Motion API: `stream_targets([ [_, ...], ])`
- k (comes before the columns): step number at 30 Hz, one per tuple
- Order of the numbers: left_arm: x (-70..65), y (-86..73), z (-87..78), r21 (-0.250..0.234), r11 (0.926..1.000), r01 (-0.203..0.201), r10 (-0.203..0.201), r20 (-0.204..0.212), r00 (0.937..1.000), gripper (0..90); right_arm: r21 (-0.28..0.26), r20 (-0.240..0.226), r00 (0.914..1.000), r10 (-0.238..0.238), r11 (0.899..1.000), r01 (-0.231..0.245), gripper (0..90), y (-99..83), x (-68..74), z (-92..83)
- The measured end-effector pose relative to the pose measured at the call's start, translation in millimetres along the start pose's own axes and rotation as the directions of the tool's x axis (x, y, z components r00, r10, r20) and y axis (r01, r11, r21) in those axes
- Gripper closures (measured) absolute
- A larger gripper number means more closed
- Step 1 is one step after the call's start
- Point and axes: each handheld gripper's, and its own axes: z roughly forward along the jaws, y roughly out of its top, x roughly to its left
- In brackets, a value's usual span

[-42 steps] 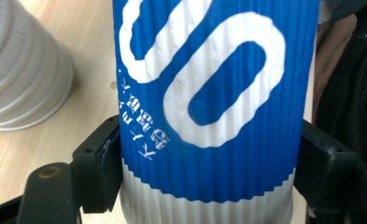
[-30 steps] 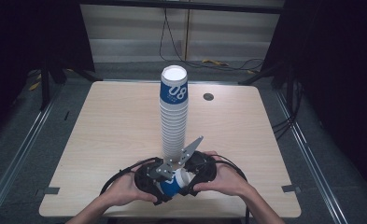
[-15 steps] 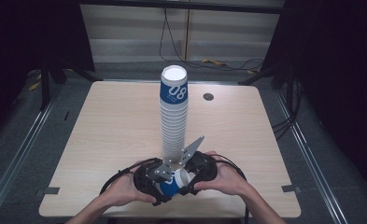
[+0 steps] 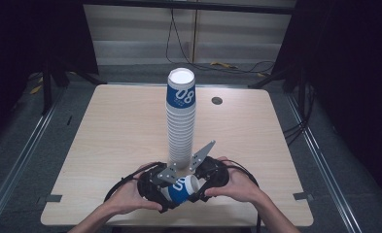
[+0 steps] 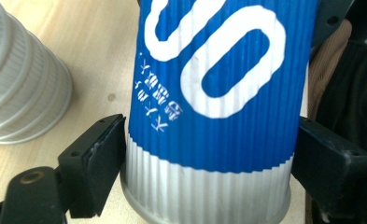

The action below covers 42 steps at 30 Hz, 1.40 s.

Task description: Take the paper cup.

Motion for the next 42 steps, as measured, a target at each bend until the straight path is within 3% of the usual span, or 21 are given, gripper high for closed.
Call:
stream_targets([
  [7, 1.7, 0.3, -5.0, -0.031, 0.9995, 0.01, -0.01, -0.01, 0.9999, 15.7, 0.002, 0.011, 0.9999, -0.001, 1.0, 0.001, 30.0, -3.4, -1.7, -0.9],
  [12, 2.7, -0.8, -11.6, -0.097, 0.9945, 0.04, -0.043, -0.035, 0.9984, 15.9, 0.0, 0.024, 0.9997, 0.007, 1.0, -0.007, 30.1, -5.7, -2.7, -3.1],
  [16, 5.0, -0.9, -19.1, -0.172, 0.9839, 0.051, -0.062, -0.062, 0.9962, 15.7, -0.011, 0.038, 0.9992, 0.01, 1.0, -0.01, 30.1, -7.0, -4.3, -5.6],
  [21, 7.1, -2.6, -29.9, -0.241, 0.9687, 0.062, -0.074, -0.043, 0.9963, 15.8, -0.026, 0.055, 0.998, 0.033, 0.999, -0.032, 30.0, -10.1, -5.1, -9.0],
  [24, 7.5, -5.2, -36.6, -0.295, 0.9529, 0.071, -0.079, -0.016, 0.9967, 15.9, -0.062, 0.06, 0.9968, 0.053, 0.997, -0.049, 30.0, -14.4, -5.4, -11.4],
  [28, 9.2, -9.1, -43.7, -0.375, 0.9213, 0.105, -0.117, -0.01, 0.9931, 16.0, -0.107, 0.071, 0.9947, 0.075, 0.992, -0.067, 29.8, -23.1, -7.8, -13.6],
  [30, 11.4, -11.8, -46.8, -0.407, 0.9044, 0.127, -0.141, -0.004, 0.9901, 16.1, -0.142, 0.067, 0.9938, 0.089, 0.987, -0.079, 29.8, -27.3, -9.0, -16.1],
  [33, 13.5, -15.2, -48.8, -0.445, 0.8857, 0.133, -0.156, -0.015, 0.9877, 18.3, -0.191, 0.064, 0.9917, 0.111, 0.977, -0.097, 29.7, -31.7, -10.6, -20.0],
  [38, 17.0, -19.7, -50.0, -0.499, 0.8488, 0.175, -0.187, 0.025, 0.982, 18.3, -0.252, 0.048, 0.9915, 0.121, 0.962, -0.105, 29.7, -35.5, -11.4, -23.1],
  [39, 17.8, -20.1, -50.2, -0.505, 0.8444, 0.179, -0.192, 0.027, 0.981, 18.3, -0.262, 0.049, 0.9915, 0.121, 0.96, -0.104, 29.7, -36.1, -11.7, -22.8],
  [42, 17.8, -20.1, -49.8, -0.513, 0.8407, 0.173, -0.195, 0.012, 0.9808, 18.2, -0.307, 0.042, 0.9904, 0.131, 0.945, -0.112, 29.7, -39.6, -11.4, -21.6],
])
